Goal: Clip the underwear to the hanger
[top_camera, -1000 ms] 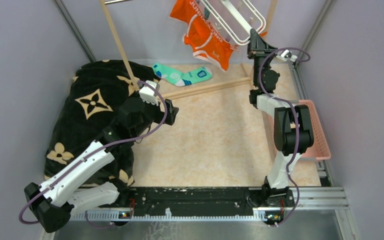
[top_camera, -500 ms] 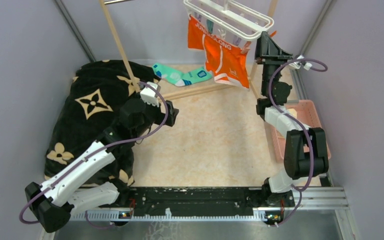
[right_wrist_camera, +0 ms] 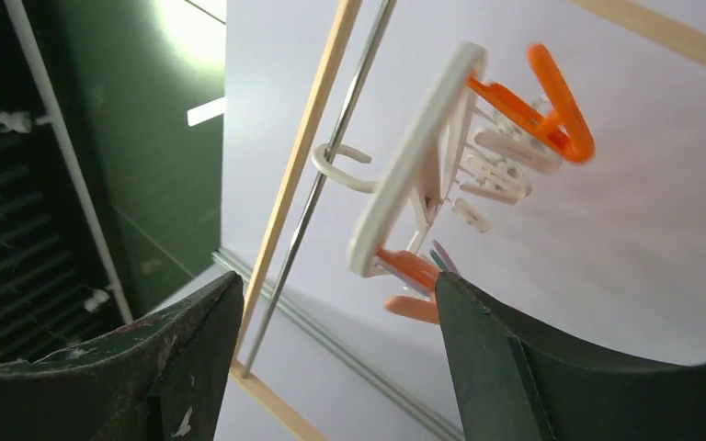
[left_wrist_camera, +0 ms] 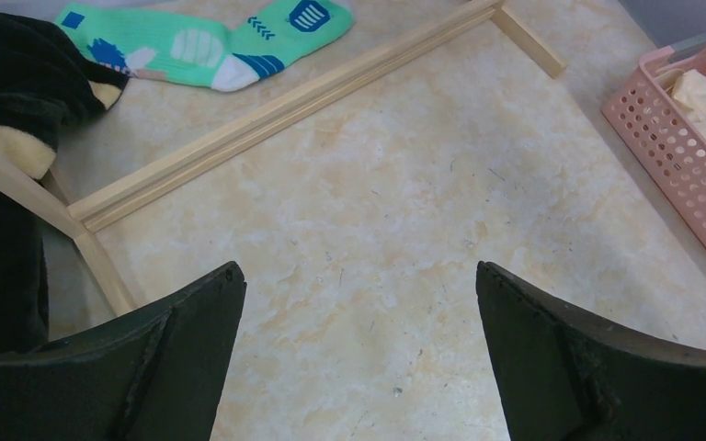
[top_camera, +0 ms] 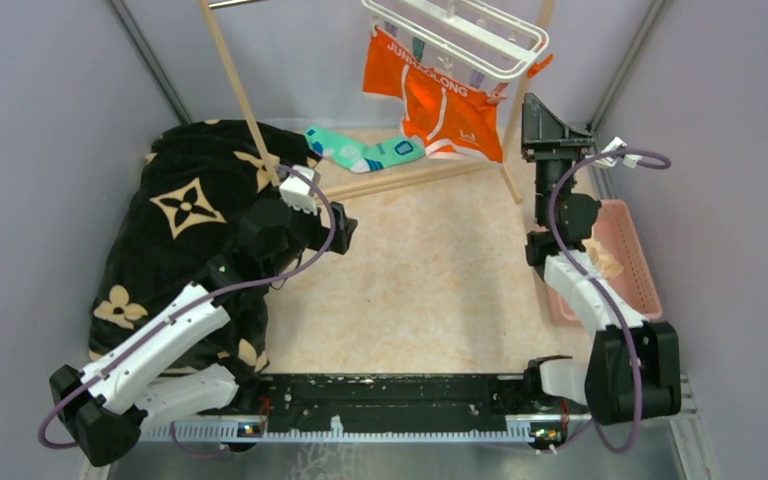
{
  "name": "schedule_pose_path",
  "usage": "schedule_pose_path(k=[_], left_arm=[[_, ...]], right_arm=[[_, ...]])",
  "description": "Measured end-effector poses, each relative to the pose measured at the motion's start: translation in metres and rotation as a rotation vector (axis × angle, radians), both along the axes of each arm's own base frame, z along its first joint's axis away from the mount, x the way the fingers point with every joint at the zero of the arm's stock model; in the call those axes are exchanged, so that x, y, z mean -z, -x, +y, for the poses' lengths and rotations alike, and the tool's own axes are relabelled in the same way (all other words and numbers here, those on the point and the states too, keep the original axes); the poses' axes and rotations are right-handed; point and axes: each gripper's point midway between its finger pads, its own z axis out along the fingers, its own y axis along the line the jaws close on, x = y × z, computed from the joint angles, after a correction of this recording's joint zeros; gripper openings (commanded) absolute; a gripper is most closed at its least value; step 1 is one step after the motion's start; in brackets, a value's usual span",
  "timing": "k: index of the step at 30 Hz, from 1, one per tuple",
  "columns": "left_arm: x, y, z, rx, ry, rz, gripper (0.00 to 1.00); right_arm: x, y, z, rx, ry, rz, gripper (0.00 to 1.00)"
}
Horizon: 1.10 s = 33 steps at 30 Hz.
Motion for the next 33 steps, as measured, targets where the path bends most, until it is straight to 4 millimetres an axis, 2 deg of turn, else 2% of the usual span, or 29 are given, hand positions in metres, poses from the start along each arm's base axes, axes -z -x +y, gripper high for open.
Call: schedule_pose_path(k=[3,6,9,11,17,20,22,27,31,33], left_arm=[[0.000,0.000,-0.001,-0.002,0.010,0.006,1.00],[0.002,-0.003,-0.003,-0.004,0.011,0.009,1.00],[0.006,-0.006,-0.005,-0.009,0.004,0.015,1.00],[0.007,-0.010,-0.005,-0.015,0.000,0.021,1.00],[-0.004,-0.024,0.005,-0.069,0.027,0.020,1.00],[-0.003,-0.021,0.017,-0.110,0.025,0.018,1.00],[0.001,-0.013,0.032,-0.150,0.024,0.014,1.00],[0.000,0.012,0.066,-0.220,0.056,-0.033,1.00],[-0.001,0.022,0.082,-0.260,0.077,-0.065,1.00],[0.003,0.024,0.087,-0.278,0.068,-0.063,1.00]], right_arm=[[-0.009,0.018,0.001,0.046,0.108,0.011,0.84],[-0.017,0.041,0.004,0.110,0.288,0.034,0.91],[-0.023,0.064,0.004,0.180,0.474,0.069,0.92],[-0.019,0.080,0.000,0.232,0.585,0.101,0.92],[0.023,0.120,-0.020,0.346,0.854,0.259,0.93],[0.041,0.139,-0.031,0.379,0.911,0.326,0.93],[0.056,0.147,-0.037,0.384,0.934,0.380,0.93],[0.116,0.154,-0.044,0.327,0.994,0.574,0.94],[0.169,0.162,-0.043,0.264,1.010,0.683,0.94],[0.185,0.164,-0.042,0.241,1.010,0.717,0.94]])
